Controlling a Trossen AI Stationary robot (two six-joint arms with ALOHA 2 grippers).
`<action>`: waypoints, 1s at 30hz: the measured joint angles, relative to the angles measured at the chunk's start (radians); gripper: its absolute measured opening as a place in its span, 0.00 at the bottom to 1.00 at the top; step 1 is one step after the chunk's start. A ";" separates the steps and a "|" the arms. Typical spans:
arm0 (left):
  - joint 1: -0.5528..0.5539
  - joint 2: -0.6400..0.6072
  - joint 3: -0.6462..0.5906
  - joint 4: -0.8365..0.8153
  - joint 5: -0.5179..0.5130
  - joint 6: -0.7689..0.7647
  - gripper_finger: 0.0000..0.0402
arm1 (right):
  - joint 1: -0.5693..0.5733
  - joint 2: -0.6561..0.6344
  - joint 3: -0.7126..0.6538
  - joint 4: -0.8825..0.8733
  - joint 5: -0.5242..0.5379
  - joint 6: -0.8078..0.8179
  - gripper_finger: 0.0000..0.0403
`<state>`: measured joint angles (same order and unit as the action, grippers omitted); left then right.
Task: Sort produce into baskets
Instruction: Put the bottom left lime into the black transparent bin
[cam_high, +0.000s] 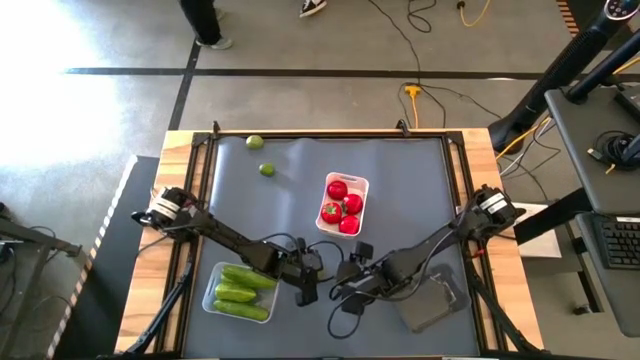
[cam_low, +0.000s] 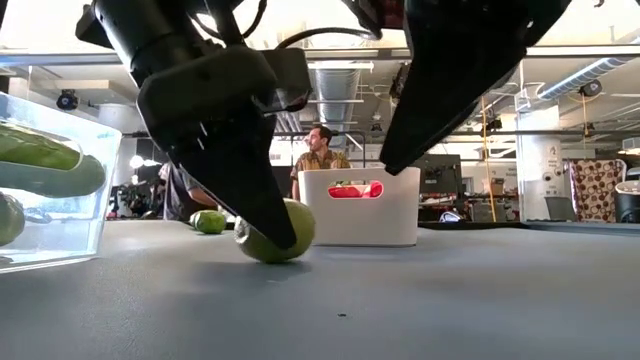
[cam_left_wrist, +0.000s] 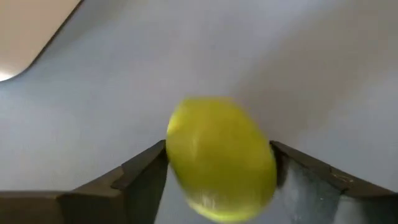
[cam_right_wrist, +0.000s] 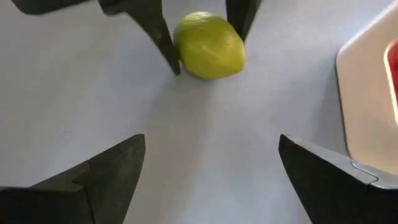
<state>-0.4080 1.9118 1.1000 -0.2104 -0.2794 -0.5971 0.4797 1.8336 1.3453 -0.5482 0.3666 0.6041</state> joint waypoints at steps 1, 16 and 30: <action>0.000 0.000 0.000 0.000 0.000 -0.003 0.66 | -0.001 0.000 0.000 0.008 0.001 -0.017 0.90; -0.053 -0.281 0.001 -0.367 -0.022 -0.087 0.90 | -0.033 0.001 -0.037 0.251 0.001 -0.171 0.91; -0.068 -0.636 0.001 -0.554 -0.336 -0.257 0.90 | -0.109 0.102 -0.016 0.403 -0.034 -0.249 0.91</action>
<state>-0.4755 1.2756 1.1011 -0.7648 -0.6156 -0.8546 0.3706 1.9360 1.3291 -0.1456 0.3325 0.3556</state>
